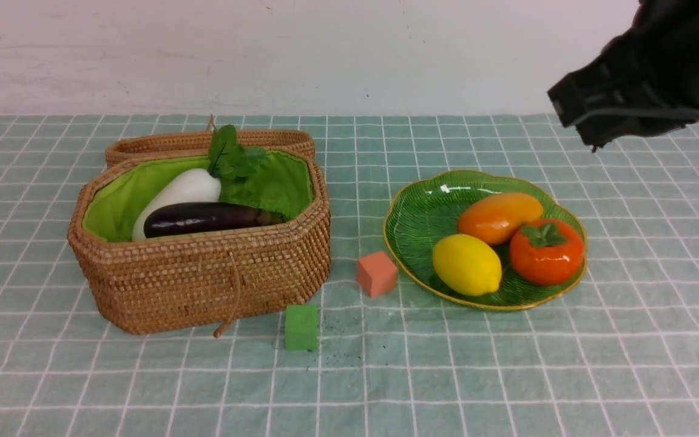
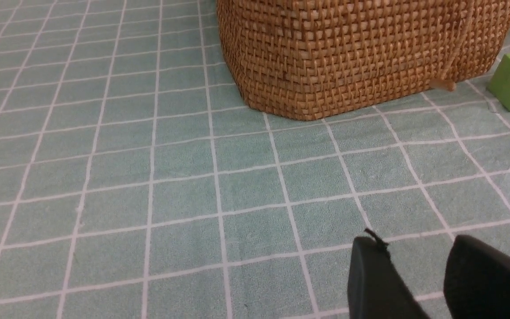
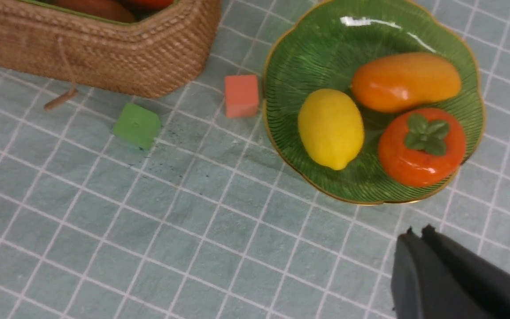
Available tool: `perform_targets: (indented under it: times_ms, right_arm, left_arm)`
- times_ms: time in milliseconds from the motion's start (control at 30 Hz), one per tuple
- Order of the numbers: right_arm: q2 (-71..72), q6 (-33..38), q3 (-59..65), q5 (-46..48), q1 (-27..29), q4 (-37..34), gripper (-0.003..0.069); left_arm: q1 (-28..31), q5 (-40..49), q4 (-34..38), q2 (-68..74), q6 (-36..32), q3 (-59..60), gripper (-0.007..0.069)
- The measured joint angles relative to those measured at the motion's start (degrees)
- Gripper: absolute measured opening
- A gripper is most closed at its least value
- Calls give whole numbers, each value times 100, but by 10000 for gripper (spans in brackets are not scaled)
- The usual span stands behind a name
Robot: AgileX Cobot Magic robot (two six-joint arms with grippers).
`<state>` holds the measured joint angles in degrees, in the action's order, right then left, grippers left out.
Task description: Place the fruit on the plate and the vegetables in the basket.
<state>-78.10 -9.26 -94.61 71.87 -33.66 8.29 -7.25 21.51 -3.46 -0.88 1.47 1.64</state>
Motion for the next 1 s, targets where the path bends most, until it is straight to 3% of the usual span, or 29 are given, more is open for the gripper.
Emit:
perform_targets:
  times_ms: [133, 333, 433, 567, 800, 1000]
  right_arm:
    - [461, -156, 702, -603, 407, 53, -6]
    - [2224, -359, 3221, -2648, 1623, -33, -1]
    - [3918, -404, 5544, -4094, 2579, -98, 4]
    - [5817, -425, 7373, -4961, 3173, -160, 6]
    - [7781, -432, 9413, -5262, 3737, -184, 7]
    - [7870, -383, 9566, -5018, 3820, -243, 13]
  left_arm:
    - [0, 0, -32, 0, 0, 0, 239]
    - [0, 11, -36, 0, 0, 0, 239]
    - [0, 11, -36, 0, 0, 0, 239]
    - [0, 14, -36, 0, 0, 0, 239]
    - [0, 14, -36, 0, 0, 0, 239]
    - [0, 19, -44, 0, 0, 0, 239]
